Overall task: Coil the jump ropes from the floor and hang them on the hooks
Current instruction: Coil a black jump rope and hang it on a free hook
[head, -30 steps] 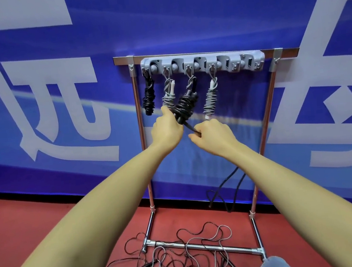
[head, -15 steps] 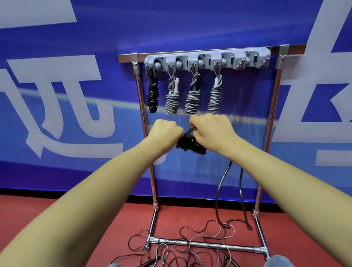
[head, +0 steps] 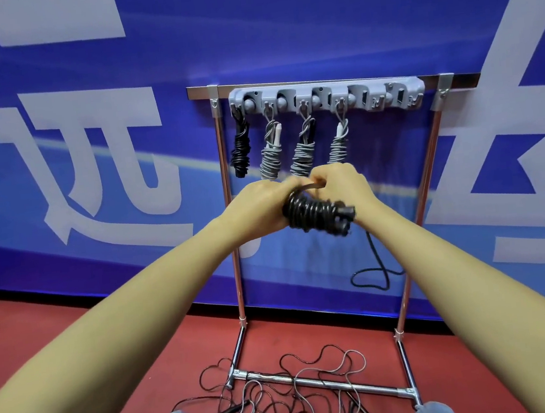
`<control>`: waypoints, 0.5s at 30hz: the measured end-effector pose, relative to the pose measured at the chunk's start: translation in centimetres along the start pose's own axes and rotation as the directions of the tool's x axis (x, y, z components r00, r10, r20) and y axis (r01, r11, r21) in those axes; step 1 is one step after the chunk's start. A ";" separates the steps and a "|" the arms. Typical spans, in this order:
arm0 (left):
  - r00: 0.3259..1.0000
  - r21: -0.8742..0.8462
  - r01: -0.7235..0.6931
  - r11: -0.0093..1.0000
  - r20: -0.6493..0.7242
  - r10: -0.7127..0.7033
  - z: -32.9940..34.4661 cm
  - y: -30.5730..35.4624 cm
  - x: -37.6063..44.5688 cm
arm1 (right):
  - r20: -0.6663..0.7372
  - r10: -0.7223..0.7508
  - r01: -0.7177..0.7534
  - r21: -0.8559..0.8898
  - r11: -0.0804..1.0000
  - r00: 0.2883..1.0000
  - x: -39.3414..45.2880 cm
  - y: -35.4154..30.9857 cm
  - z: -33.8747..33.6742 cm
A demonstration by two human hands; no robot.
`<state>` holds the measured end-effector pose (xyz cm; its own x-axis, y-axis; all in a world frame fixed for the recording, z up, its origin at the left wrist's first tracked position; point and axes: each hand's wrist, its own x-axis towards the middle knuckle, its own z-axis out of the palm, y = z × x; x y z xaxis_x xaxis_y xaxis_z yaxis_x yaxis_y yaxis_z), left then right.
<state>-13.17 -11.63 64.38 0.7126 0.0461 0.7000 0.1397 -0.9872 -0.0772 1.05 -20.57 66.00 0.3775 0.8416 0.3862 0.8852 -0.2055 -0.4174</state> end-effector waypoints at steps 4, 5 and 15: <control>0.910 -0.415 0.372 0.830 -0.015 -0.415 -0.7 2.0 1.5 | -0.076 -0.032 0.029 -0.045 0.999 0.997 0.0 -0.5 0.5; 0.867 -0.488 0.420 0.765 -0.034 -0.497 -0.8 2.4 2.0 | -0.073 -0.019 0.013 -0.091 0.996 0.997 -0.1 -0.8 0.5; 0.672 -0.448 0.682 0.579 0.071 -0.737 0.9 0.8 2.5 | 0.011 -0.130 0.127 -0.308 0.943 0.991 -0.7 -1.0 1.3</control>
<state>-10.64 -12.17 65.43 0.4250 0.7695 0.4767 0.2591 -0.6080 0.7504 -0.45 -20.35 65.07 0.2561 0.8666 0.4283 0.9663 -0.2408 -0.0906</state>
